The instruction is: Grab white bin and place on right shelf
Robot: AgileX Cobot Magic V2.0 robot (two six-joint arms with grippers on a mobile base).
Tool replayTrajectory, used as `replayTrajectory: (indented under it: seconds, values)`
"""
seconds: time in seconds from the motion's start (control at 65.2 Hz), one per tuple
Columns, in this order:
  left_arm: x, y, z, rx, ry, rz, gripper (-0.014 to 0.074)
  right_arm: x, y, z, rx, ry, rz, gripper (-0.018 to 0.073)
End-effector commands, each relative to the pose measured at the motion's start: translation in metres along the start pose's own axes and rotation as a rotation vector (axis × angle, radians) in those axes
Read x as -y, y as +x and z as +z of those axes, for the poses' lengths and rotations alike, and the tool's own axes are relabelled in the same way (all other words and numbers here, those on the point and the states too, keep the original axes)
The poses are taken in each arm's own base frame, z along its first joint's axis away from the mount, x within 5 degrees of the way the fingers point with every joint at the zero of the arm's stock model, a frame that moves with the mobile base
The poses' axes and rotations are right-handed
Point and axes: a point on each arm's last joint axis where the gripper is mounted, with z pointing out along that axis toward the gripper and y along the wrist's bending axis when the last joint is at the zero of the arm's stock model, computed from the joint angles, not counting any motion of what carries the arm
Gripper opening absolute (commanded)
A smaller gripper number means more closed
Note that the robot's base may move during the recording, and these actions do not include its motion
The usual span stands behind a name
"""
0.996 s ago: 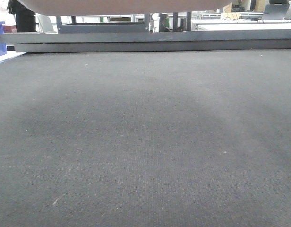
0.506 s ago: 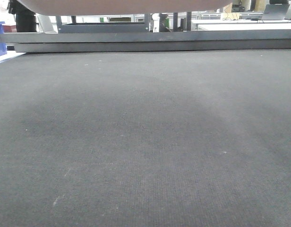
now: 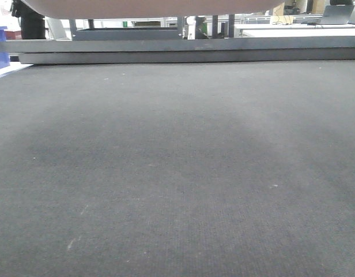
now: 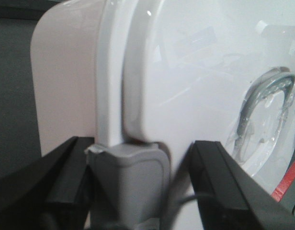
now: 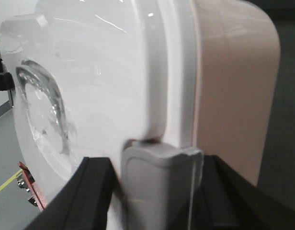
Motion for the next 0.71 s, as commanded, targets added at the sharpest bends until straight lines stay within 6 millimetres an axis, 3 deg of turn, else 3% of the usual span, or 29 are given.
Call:
replayTrajectory:
  seconds: [0.0, 0.69]
  values:
    - [0.0404, -0.009, -0.0094, 0.03, 0.299, 0.002, 0.0271, -0.0309, -0.0153, -0.0071, 0.107, -0.23, 0.053, 0.038]
    - [0.0404, -0.009, -0.0094, 0.03, 0.299, 0.002, 0.0271, -0.0308, -0.0153, -0.0071, 0.107, -0.229, 0.053, 0.038]
